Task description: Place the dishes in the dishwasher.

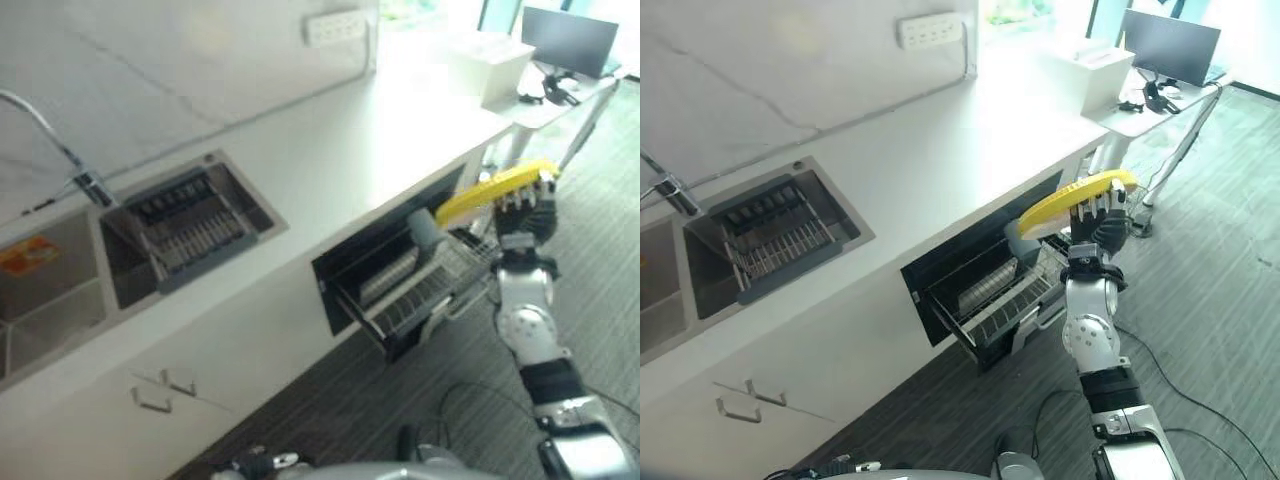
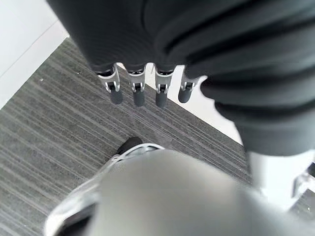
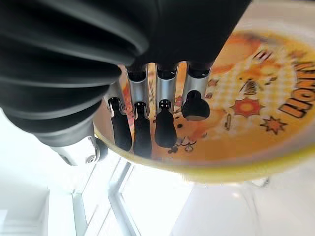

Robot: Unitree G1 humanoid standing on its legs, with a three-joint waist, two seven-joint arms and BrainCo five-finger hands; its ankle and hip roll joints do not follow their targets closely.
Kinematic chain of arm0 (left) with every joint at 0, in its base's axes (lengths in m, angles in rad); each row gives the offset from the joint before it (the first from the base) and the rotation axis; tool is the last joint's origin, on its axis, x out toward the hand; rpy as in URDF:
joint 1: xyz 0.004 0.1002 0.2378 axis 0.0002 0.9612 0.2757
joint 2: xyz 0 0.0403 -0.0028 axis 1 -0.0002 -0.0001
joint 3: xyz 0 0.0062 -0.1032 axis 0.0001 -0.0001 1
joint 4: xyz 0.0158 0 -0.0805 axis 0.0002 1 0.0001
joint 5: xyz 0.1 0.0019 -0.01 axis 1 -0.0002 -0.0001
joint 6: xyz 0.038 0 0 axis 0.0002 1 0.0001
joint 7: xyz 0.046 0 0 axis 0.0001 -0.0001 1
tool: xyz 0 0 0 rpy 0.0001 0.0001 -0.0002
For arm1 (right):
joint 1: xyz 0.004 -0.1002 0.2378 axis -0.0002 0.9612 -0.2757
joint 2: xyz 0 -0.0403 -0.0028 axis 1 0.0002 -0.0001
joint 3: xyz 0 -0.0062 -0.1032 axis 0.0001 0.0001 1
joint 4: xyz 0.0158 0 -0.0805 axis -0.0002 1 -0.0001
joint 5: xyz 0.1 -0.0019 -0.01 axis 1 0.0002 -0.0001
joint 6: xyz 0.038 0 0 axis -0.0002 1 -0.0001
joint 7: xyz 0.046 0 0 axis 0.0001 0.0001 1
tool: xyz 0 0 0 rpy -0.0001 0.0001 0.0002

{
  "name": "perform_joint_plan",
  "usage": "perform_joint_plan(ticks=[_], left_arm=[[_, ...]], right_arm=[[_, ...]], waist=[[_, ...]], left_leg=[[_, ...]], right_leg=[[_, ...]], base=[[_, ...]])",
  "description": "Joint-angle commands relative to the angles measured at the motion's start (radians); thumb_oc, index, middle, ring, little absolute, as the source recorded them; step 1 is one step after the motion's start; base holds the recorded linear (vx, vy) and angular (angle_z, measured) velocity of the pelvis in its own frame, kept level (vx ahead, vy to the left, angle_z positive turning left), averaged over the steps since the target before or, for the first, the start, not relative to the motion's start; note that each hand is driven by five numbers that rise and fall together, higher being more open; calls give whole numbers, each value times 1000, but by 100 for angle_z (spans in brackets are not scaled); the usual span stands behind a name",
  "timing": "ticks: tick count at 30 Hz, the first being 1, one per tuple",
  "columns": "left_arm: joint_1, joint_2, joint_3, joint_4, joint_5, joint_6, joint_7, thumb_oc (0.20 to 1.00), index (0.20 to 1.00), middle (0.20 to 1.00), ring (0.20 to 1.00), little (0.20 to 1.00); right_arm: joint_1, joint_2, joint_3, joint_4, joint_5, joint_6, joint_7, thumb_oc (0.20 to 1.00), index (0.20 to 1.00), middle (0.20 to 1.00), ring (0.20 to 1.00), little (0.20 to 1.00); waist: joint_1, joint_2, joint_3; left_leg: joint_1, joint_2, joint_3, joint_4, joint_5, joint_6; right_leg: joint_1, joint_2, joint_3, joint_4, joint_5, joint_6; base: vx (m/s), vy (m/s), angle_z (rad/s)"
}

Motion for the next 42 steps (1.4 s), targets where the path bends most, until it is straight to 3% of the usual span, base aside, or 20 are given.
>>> perform_joint_plan(ticks=[1,8,19,30,42], left_arm=[[-39,-20,-30,46,30,-12,-22,1000,1000,1000,1000,1000],[-20,-24,-48,27,52,-11,-17,1000,1000,1000,1000,1000],[-16,-12,-62,17,38,-3,-26,1000,1000,1000,1000,1000],[-84,3,-78,-44,-12,-15,-17,1000,1000,1000,1000,1000],[-115,4,-102,-123,-48,-35,-35,1000,1000,1000,1000,1000]], right_arm=[[-143,-8,-72,-109,-13,-4,94,200,200,200,200,200],[-101,-14,-91,-90,-2,42,110,200,200,200,200,200],[-119,-9,-86,23,9,94,149,200,200,200,200,200],[-224,-28,-75,74,-14,113,167,200,200,200,200,200],[-239,-51,-69,121,-46,111,199,200,200,200,200,200]], waist=[[17,-56,24],[10,-47,30],[37,-25,54],[51,12,160],[41,81,241]], left_leg=[[-19,45,-28,88,-81,-16],[-29,48,-27,86,-74,-23],[-64,46,-64,101,-72,-26],[-170,35,-125,152,-64,-23],[-234,-3,-182,192,-63,-10]], right_leg=[[84,-81,-41,80,-148,46],[73,-83,-38,68,-139,48],[41,-93,-54,88,-145,42],[-84,-109,-50,214,-183,21],[-192,-122,-9,340,-225,0]], base=[[-28,-49,-19],[-8,-11,-3],[16,24,2],[-58,45,8],[-14,66,7]])
